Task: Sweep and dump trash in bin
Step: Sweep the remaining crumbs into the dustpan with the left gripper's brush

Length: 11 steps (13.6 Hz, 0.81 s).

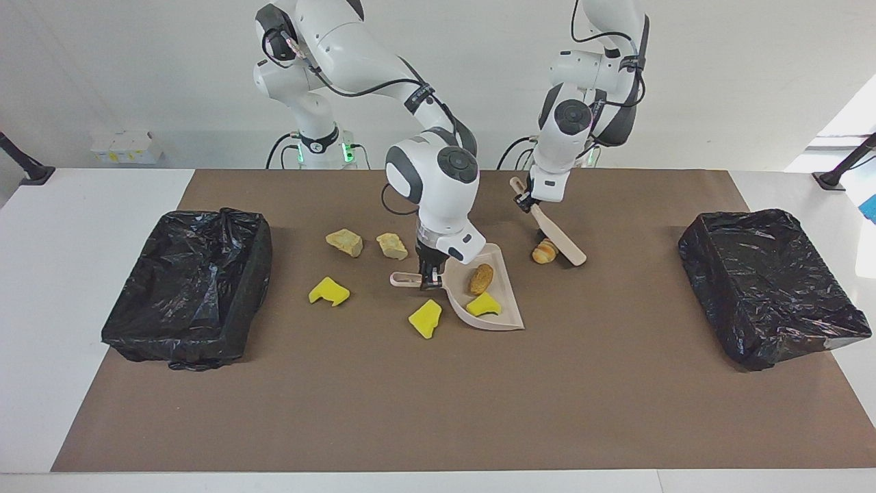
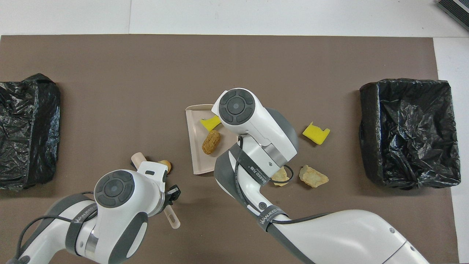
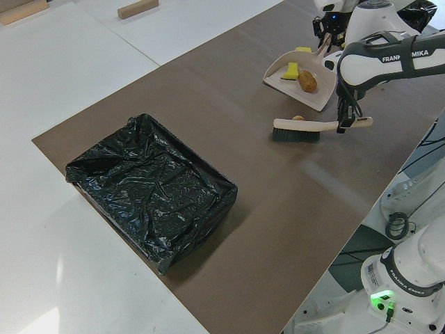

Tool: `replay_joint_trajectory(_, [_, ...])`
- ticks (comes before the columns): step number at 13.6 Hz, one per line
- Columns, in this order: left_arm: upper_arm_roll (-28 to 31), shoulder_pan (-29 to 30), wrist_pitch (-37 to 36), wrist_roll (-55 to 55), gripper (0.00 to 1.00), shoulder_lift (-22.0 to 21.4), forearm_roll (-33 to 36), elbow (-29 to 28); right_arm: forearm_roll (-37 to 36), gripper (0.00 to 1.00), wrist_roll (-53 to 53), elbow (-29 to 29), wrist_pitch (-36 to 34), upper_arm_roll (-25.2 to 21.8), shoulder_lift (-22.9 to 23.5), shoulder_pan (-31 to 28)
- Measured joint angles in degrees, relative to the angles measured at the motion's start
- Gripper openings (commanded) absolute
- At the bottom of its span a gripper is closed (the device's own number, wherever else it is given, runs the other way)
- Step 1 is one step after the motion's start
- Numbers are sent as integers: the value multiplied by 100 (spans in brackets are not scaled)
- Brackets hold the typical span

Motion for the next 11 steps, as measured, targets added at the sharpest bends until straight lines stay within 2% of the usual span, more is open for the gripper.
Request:
replay_joint_trajectory(5, [-69,-54,792,1534,0,677,-372,688,0,0,0,1,0,0,0,14])
replay_joint_trajectory(8, [-99,-231,895,2255,0,731,-417,752,2,0,23,1,0,-1,1,14])
replay_joint_trajectory(11, [2,-94,892,2344,0,732,-418,752,33,0,34,0,8,-4,1,-26])
